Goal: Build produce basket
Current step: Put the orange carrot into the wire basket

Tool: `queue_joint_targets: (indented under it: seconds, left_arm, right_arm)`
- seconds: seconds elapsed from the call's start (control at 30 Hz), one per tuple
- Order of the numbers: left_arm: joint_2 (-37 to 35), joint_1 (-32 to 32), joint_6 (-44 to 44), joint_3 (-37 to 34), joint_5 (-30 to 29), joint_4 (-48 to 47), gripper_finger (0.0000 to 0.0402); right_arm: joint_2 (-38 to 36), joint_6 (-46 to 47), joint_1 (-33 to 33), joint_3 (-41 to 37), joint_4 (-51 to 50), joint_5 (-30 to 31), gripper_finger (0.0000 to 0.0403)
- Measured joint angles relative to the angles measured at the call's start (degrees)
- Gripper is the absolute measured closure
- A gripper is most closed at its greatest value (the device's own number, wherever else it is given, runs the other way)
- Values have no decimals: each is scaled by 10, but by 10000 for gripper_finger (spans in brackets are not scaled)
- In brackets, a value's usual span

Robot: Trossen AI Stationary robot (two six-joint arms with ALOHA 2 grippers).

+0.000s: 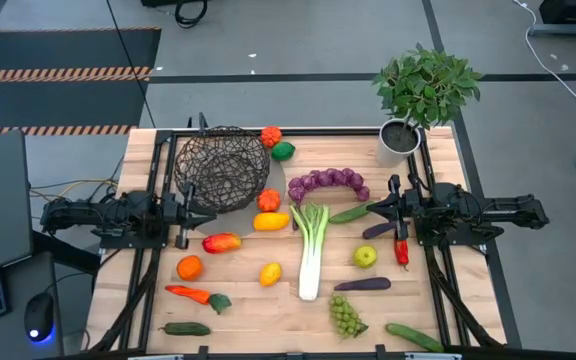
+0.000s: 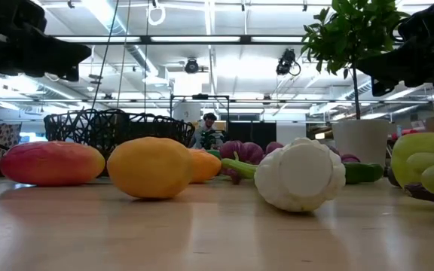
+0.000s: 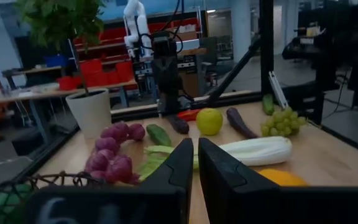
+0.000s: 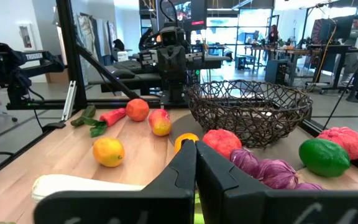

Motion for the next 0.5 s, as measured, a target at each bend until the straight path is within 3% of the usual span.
queue_joint_targets:
  seconds: [0.1,0.2,0.4,0.5]
  left_arm:
    - [0,0,22,0,-30,17,369]
    - [0,2,-10,0,-46,53,374]
    - [7,17,-249,26,-143,46,373]
    - [33,30,-309,51,-178,28,369]
  right_arm:
    - [0,0,0,0,0,0,393]
    - [0,0,0,0,0,0,393]
    - [0,0,0,0,0,0,393]
    - [0,0,-2,0,1,7,393]
